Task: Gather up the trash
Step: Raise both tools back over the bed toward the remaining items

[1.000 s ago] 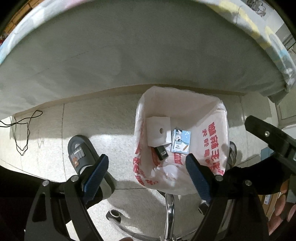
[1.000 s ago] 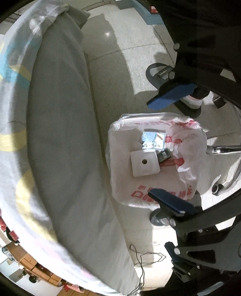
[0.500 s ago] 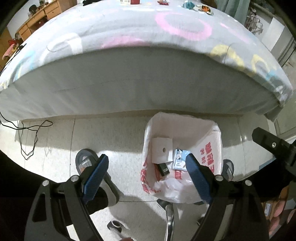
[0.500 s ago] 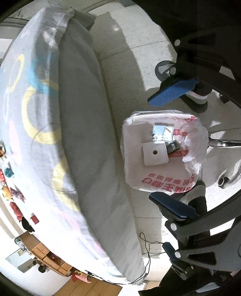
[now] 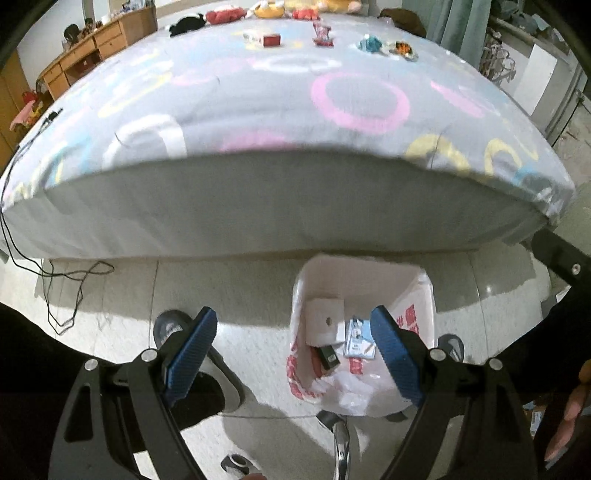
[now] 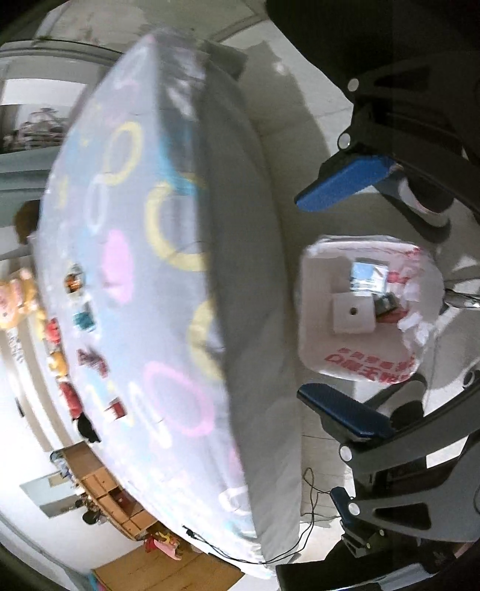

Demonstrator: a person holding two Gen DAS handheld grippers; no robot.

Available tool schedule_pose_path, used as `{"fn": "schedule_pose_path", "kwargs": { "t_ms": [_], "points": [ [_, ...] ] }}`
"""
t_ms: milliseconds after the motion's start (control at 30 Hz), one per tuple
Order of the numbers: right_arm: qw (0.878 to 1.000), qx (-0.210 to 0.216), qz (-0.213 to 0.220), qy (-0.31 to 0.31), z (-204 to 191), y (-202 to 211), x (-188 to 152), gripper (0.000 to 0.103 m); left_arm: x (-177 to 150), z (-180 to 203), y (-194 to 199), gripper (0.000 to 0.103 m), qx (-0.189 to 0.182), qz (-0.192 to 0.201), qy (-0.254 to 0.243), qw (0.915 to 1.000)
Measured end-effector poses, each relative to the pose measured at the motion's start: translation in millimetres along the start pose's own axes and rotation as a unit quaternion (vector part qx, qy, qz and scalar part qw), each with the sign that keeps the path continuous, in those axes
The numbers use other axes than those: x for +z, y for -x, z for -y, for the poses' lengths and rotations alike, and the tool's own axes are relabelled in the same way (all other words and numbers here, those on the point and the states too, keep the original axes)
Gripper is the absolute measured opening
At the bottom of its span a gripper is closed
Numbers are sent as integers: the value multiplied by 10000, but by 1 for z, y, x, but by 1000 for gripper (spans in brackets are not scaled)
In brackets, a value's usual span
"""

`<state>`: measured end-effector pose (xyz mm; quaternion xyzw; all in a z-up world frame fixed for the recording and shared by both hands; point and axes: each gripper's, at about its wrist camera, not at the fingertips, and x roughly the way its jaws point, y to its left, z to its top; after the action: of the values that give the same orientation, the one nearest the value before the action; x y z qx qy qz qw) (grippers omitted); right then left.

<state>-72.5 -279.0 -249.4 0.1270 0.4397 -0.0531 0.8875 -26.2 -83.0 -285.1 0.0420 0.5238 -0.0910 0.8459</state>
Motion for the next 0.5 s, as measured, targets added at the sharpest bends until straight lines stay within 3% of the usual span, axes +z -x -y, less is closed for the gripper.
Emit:
{"fn": "schedule_pose_path", "kwargs": {
  "t_ms": [233, 500],
  "points": [
    [9982, -61, 502, 321, -10, 26, 26, 92, 26, -13, 28, 83, -81, 409, 192, 9989],
    [9945, -81, 942, 452, -18, 52, 64, 96, 70, -17, 60, 84, -70, 939, 88, 9955]
  ]
}}
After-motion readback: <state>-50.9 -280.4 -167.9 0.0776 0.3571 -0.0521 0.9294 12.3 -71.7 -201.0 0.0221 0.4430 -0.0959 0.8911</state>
